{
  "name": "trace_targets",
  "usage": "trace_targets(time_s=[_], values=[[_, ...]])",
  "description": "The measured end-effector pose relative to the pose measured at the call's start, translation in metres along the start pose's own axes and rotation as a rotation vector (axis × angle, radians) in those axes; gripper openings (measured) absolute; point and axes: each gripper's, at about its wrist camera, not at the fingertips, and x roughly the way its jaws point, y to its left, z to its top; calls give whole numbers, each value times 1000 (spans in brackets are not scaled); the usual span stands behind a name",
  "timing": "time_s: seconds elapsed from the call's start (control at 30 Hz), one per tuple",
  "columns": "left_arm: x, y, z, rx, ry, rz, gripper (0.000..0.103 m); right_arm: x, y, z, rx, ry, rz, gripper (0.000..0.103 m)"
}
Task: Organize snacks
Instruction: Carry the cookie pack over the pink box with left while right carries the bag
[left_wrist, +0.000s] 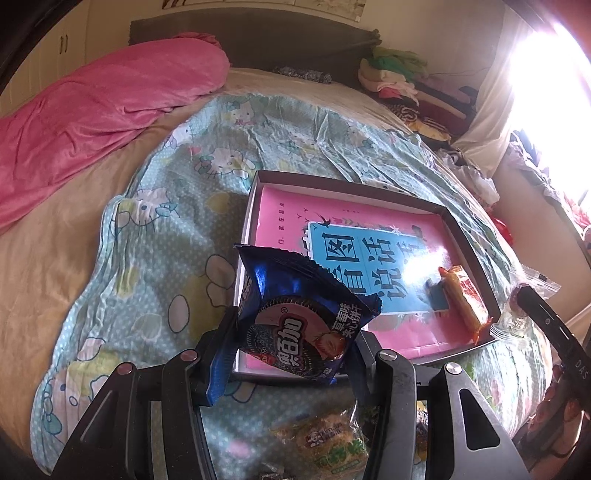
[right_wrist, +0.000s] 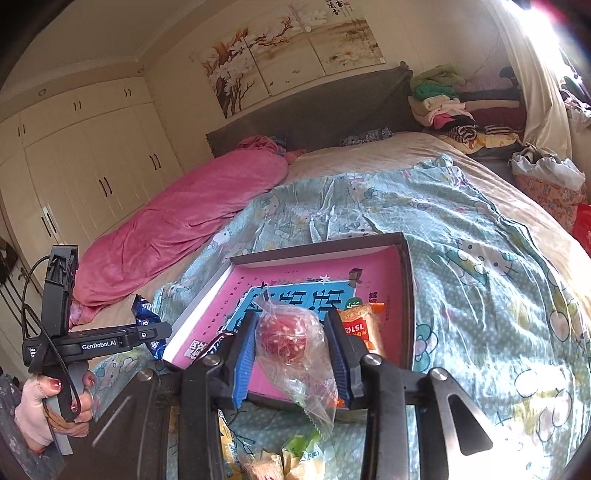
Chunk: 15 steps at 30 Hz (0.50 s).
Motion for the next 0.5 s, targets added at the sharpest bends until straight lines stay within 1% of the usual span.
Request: trace_targets(time_s=[0.2,0.43,0.5], values=[[21,2,7,-2,24,23,53,4,2,-1,-12,10,-2,37],[41,-1,6,25,57,30,53,13,2,-1,-12,22,3,37],[41,-4,5,45,52,39,53,15,1,-1,-13,25,5,37]])
